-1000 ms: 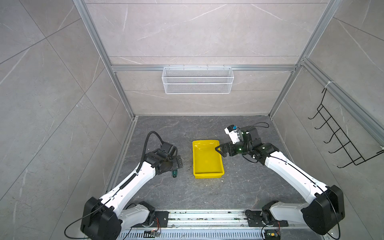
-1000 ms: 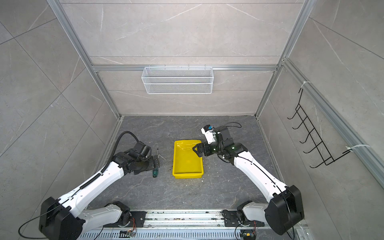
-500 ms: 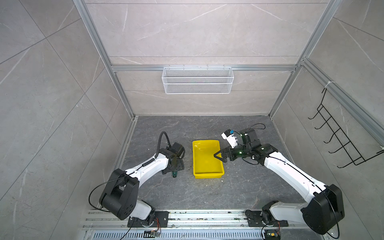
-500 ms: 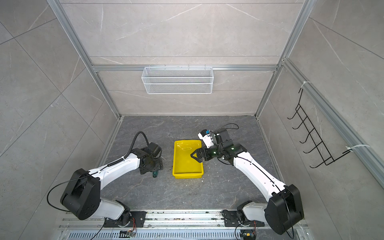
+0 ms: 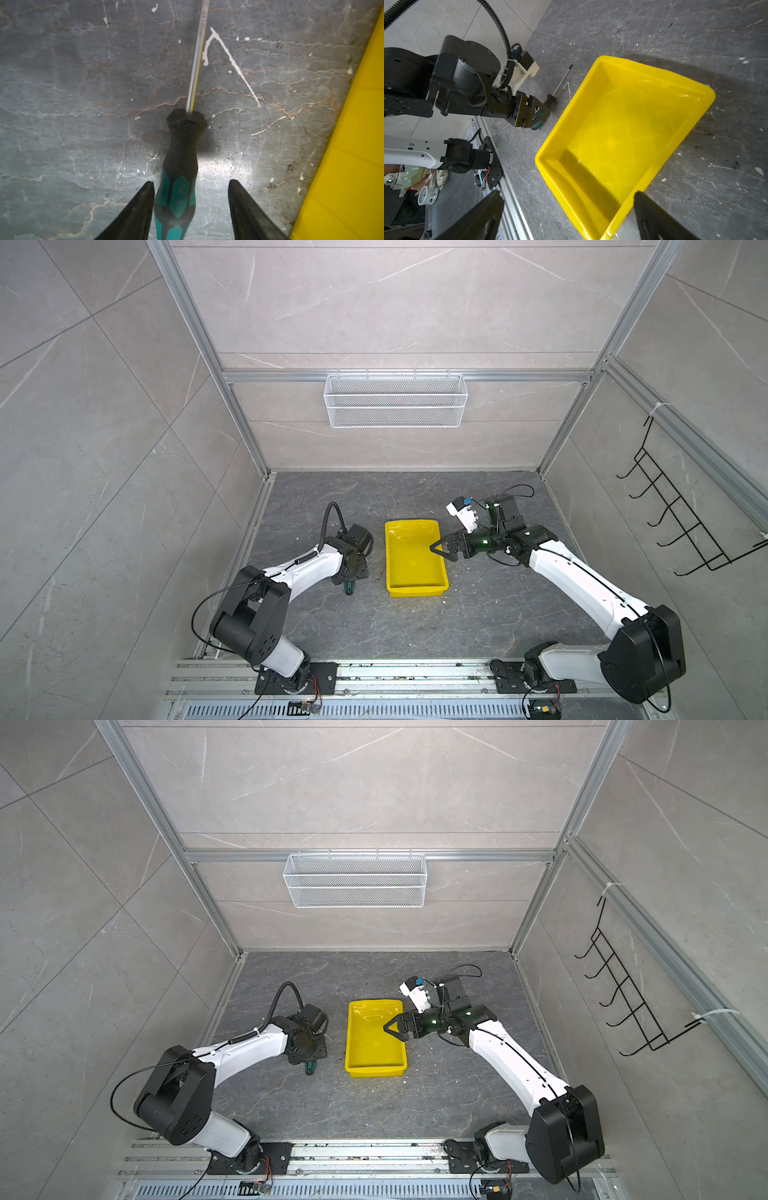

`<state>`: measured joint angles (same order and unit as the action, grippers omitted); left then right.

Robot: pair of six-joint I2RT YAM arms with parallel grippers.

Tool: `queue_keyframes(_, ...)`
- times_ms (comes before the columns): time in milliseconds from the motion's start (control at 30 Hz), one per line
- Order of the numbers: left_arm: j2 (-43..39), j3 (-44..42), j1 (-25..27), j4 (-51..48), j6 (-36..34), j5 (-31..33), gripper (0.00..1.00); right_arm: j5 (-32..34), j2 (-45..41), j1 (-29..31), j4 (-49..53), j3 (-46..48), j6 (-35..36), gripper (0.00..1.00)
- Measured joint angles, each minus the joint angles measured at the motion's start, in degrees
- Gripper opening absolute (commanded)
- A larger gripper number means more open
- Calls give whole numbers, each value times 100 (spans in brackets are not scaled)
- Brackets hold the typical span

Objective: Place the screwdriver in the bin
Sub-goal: 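Lower the left gripper and close it on the green-and-black screwdriver handle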

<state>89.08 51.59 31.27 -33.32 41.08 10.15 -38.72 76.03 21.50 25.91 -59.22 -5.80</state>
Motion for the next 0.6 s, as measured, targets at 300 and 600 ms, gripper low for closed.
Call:
queue_keyframes(300, 129, -177, 0, 131, -103, 0, 49, -11, -7, -4, 2, 50, 0, 100)
queue_keyframes(600, 4, -553, -2, 439, -101, -20, 39, -13, -181, -4, 0, 52, -15, 100)
